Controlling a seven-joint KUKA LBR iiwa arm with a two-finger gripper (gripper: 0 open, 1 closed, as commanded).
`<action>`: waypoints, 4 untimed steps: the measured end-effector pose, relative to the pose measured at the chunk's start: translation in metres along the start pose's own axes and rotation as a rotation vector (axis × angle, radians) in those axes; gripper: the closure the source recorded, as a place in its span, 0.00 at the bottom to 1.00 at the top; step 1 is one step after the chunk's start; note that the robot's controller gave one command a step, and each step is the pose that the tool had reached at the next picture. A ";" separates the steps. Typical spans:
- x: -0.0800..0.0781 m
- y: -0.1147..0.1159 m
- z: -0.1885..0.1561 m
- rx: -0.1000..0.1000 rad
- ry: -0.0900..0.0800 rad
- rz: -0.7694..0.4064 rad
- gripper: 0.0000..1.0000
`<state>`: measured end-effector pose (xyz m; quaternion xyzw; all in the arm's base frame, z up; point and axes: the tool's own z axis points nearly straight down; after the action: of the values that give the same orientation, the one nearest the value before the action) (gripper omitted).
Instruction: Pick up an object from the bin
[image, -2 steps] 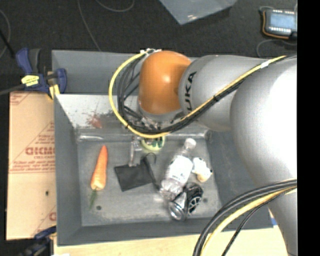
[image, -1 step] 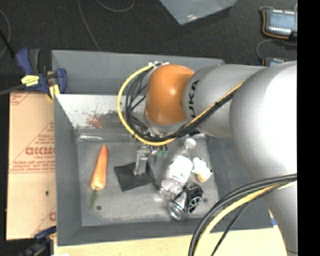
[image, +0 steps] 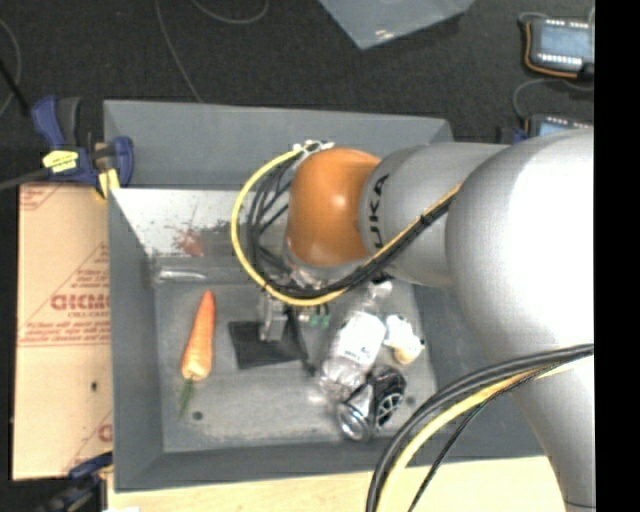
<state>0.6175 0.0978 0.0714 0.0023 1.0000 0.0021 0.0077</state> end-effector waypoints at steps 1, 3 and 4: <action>0.000 0.000 0.000 0.000 0.000 0.001 1.00; -0.012 0.003 -0.080 -0.001 -0.011 0.011 1.00; -0.010 0.009 -0.133 0.000 0.005 0.025 1.00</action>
Offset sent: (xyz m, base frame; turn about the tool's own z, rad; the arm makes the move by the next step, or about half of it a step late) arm 0.0088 0.0003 0.0728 0.0173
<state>0.6254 0.1059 0.2048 0.0149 0.9999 0.0023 0.0050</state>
